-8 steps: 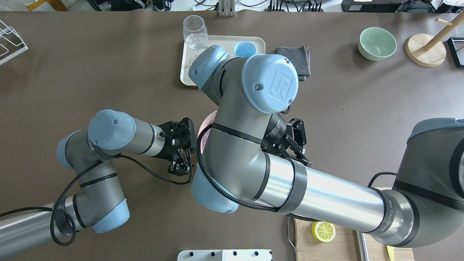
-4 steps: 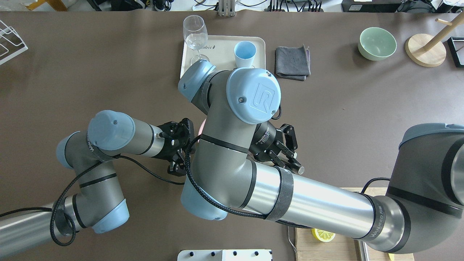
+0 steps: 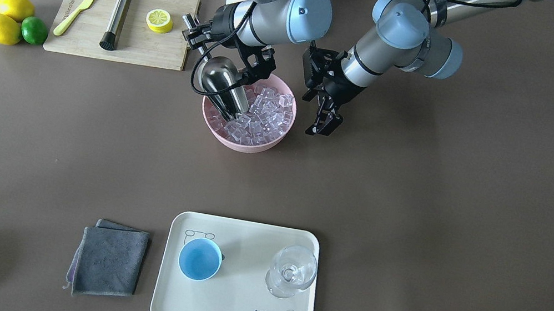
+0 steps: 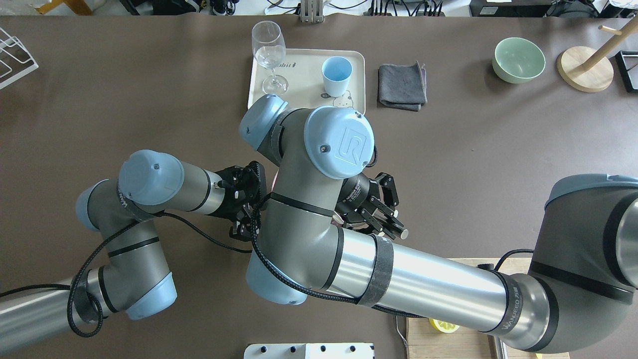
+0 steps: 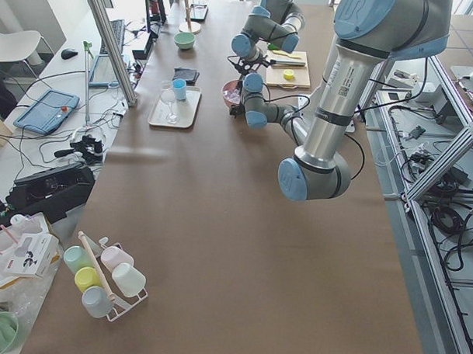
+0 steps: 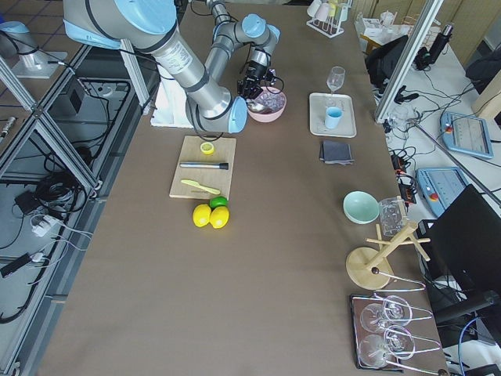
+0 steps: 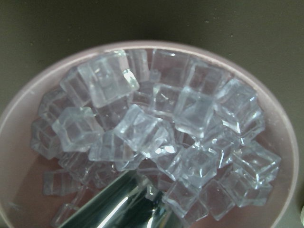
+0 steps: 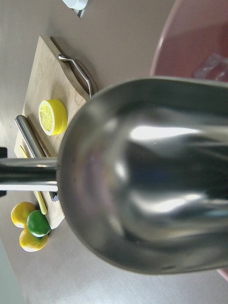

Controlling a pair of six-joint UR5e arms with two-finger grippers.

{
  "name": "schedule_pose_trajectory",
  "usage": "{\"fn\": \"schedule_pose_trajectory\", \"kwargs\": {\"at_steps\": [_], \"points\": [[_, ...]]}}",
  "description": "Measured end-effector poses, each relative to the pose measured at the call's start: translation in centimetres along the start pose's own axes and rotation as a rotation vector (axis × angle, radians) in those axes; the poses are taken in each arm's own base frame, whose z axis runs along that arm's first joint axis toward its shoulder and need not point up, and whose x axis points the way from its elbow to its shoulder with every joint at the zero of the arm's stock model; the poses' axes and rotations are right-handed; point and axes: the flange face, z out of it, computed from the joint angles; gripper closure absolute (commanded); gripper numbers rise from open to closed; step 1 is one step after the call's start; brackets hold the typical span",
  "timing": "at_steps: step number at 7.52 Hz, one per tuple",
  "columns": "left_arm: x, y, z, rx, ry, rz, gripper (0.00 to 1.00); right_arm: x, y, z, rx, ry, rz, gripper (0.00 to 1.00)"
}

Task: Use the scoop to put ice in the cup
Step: 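Swing the right gripper with the scoop over the pink bowl, then push the scoop into the ice cubes while the left gripper steadies the bowl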

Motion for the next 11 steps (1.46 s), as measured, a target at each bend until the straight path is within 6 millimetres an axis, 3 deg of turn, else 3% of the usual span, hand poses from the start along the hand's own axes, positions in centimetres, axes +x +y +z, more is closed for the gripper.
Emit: {"fn": "schedule_pose_trajectory", "kwargs": {"at_steps": [5, 11], "points": [[-0.4, 0.2, -0.2, -0.001, -0.006, -0.003, 0.02, 0.0, -1.1, 1.2, 0.111, 0.019, -0.024, 1.00], [-0.4, 0.3, -0.2, -0.003, -0.005, -0.005, 0.02, 1.6, 1.3, 4.6, 0.282, 0.023, -0.070, 1.00]]}}
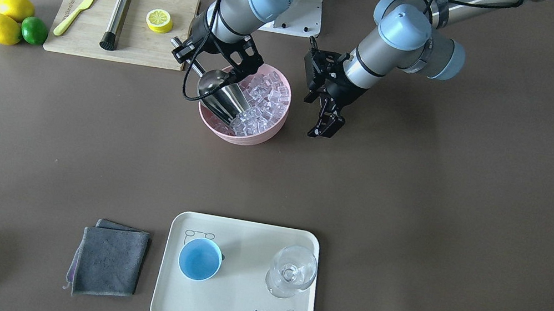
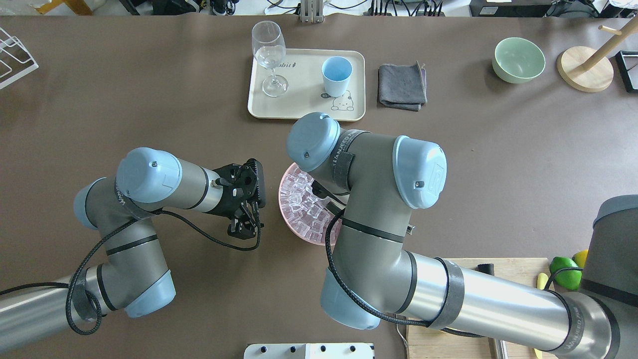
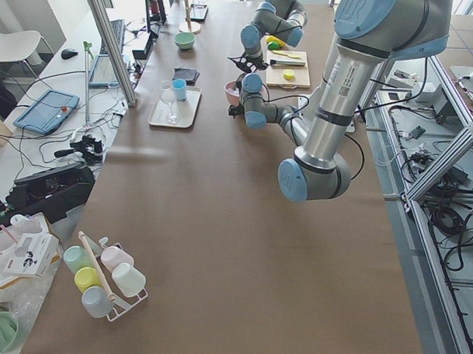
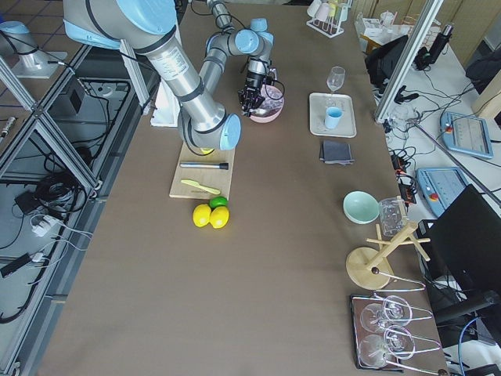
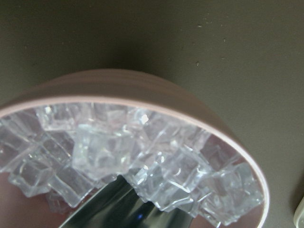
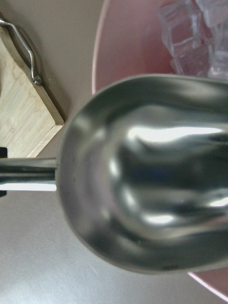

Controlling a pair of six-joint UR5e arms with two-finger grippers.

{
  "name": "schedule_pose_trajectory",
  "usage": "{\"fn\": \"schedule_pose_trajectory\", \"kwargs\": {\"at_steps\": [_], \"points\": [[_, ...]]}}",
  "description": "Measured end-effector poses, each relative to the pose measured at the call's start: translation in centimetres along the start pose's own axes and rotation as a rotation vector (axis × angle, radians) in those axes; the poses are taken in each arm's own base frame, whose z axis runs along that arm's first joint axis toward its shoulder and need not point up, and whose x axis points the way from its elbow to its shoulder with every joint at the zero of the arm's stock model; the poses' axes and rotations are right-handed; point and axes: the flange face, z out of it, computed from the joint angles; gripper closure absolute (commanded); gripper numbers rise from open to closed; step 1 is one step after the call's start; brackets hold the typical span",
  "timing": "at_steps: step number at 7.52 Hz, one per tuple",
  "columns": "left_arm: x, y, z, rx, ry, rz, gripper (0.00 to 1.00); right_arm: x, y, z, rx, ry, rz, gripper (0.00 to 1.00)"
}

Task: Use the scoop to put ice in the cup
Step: 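Push the scoop into the ice cubes while the left gripper steadies the bowl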

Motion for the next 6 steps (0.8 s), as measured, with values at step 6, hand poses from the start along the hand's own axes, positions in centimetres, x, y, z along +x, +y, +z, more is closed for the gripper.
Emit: {"fn": "schedule_pose_trajectory", "kwargs": {"at_steps": [6], "points": [[0.0, -0.5, -0.1, 0.002, 0.000, -0.001, 0.02, 0.5, 1.4, 1.0, 0.165, -0.017, -0.037, 1.00]]}}
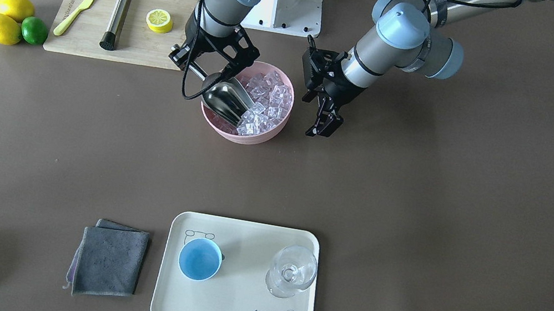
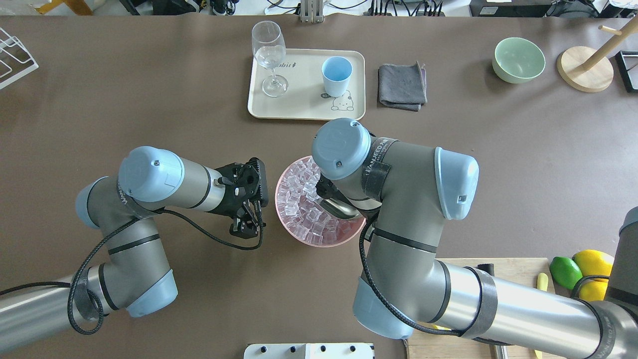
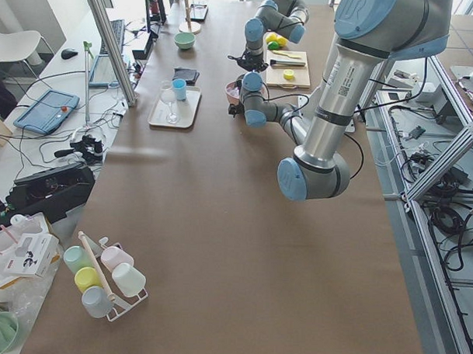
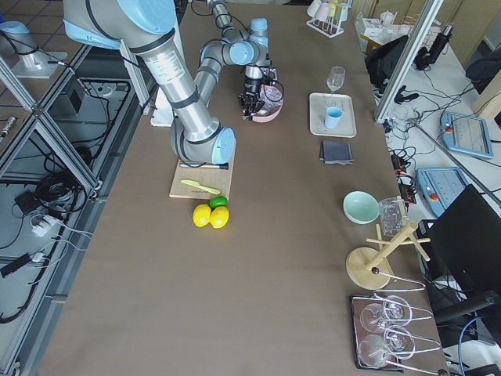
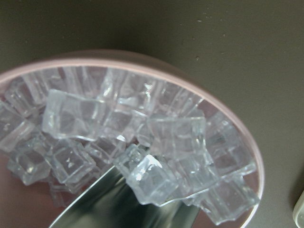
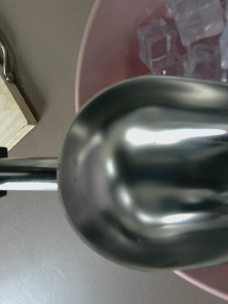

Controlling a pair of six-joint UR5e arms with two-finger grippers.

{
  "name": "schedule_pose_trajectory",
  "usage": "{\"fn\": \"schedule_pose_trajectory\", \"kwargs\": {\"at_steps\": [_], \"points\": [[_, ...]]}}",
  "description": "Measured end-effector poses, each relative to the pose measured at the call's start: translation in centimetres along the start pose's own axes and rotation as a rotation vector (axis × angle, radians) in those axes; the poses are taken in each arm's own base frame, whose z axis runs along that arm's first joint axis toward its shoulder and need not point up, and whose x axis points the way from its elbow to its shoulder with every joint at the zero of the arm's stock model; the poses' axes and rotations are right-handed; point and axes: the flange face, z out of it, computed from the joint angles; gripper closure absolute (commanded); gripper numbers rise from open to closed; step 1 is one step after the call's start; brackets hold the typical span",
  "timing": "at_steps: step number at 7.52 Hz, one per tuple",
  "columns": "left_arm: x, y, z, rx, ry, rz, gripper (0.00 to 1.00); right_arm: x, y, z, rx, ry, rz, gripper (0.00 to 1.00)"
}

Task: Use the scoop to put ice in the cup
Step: 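Push the scoop into the ice cubes while the left gripper steadies the bowl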

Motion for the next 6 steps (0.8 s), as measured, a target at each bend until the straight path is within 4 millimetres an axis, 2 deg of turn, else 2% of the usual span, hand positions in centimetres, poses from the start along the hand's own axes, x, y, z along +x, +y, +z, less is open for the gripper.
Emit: {"fn": "schedule_pose_trajectory", "kwargs": {"at_steps": [3, 6], "points": [[0.0, 0.0, -0.1, 0.001, 0.000, 0.002, 0.02, 0.4, 0.7, 1.1, 0.072, -0.006, -0.017, 1.00], [-0.1, -0.1, -0.2, 0.003, -0.002, 0.000, 0.02, 0.3, 1.3, 0.7, 0.109, -0.012, -0.028, 1.00]]}}
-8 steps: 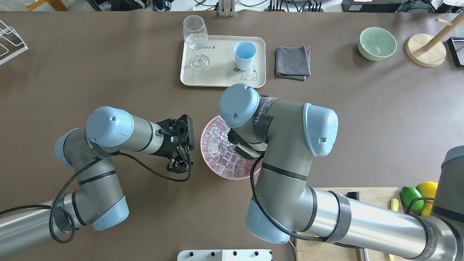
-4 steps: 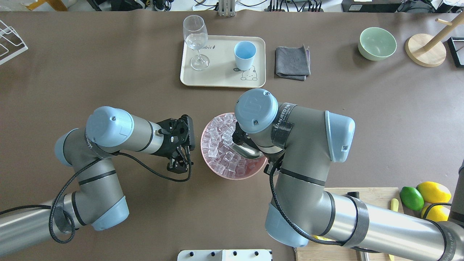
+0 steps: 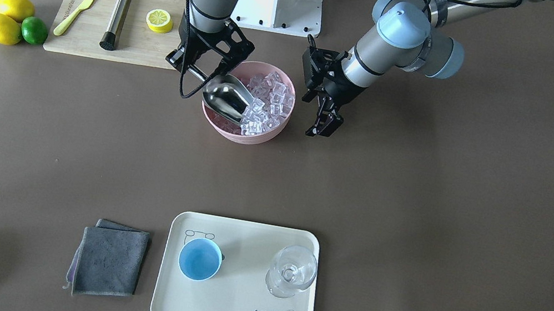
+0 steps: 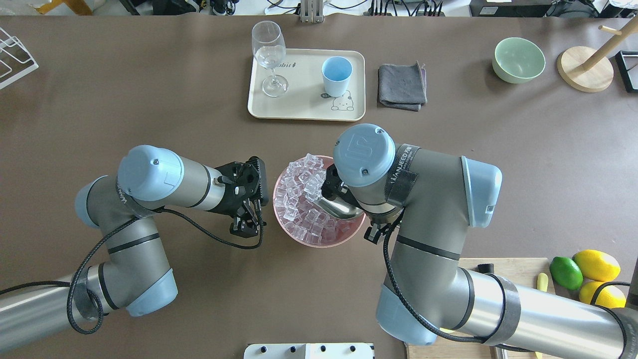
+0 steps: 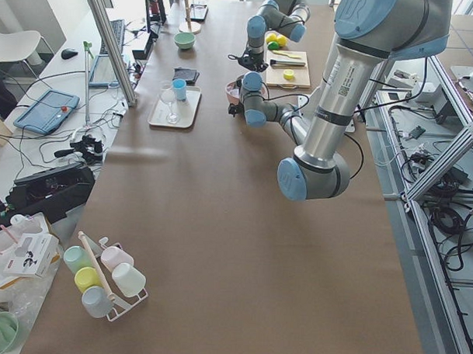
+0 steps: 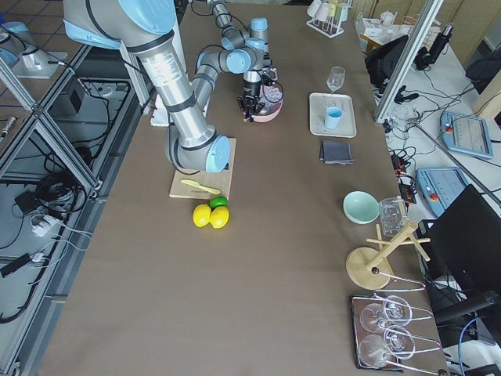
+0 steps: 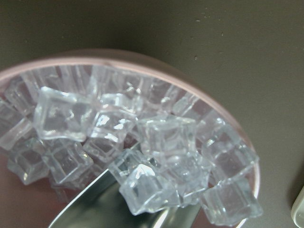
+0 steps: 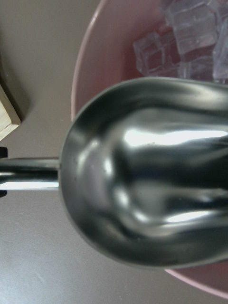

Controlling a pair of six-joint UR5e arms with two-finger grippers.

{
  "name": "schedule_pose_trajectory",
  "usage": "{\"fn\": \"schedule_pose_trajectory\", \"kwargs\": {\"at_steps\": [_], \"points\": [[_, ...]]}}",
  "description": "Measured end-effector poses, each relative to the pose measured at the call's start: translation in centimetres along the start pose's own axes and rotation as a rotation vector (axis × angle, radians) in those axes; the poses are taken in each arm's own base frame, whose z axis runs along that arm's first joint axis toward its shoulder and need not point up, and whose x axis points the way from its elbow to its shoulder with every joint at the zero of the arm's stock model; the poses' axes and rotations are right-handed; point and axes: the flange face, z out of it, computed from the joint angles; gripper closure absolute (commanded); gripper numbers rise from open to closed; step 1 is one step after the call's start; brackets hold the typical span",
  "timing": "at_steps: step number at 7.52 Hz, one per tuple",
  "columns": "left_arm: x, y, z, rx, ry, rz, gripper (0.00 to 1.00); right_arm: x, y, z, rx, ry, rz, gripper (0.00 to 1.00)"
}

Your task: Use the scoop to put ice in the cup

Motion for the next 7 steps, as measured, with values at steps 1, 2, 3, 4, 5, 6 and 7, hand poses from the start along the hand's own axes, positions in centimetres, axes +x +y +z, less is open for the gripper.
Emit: {"fn": "schedule_pose_trajectory", "kwargs": {"at_steps": [1, 2, 3, 4, 5, 6, 7], "points": [[0.0, -0.1, 0.0, 0.001, 0.000, 0.000, 0.02, -0.1, 0.1, -0.2, 0.010, -0.001, -0.003, 1.00], [0.0, -0.2, 0.0, 0.002, -0.001, 0.000, 0.02, 0.0, 0.3, -0.2, 0.026, -0.003, -0.007, 1.00], [0.0, -0.3, -0.1, 0.003, -0.001, 0.000, 0.02, 0.0, 0.5, 0.0, 0.048, -0.007, -0.012, 1.00], [-0.1, -0.5, -0.1, 0.005, -0.002, 0.000, 0.02, 0.1, 0.9, 0.1, 0.070, -0.013, -0.014, 1.00], [-0.1, -0.6, -0.1, 0.006, -0.002, -0.001, 0.02, 0.0, 1.2, -0.1, 0.088, -0.021, -0.008, 1.00], [-0.1, -0.7, -0.1, 0.007, -0.003, -0.001, 0.02, -0.1, 1.5, -0.3, 0.105, -0.037, 0.002, 1.00], [-0.1, -0.7, -0.1, 0.007, -0.003, -0.001, 0.02, -0.3, 1.8, -0.3, 0.116, -0.059, 0.012, 1.00]]}}
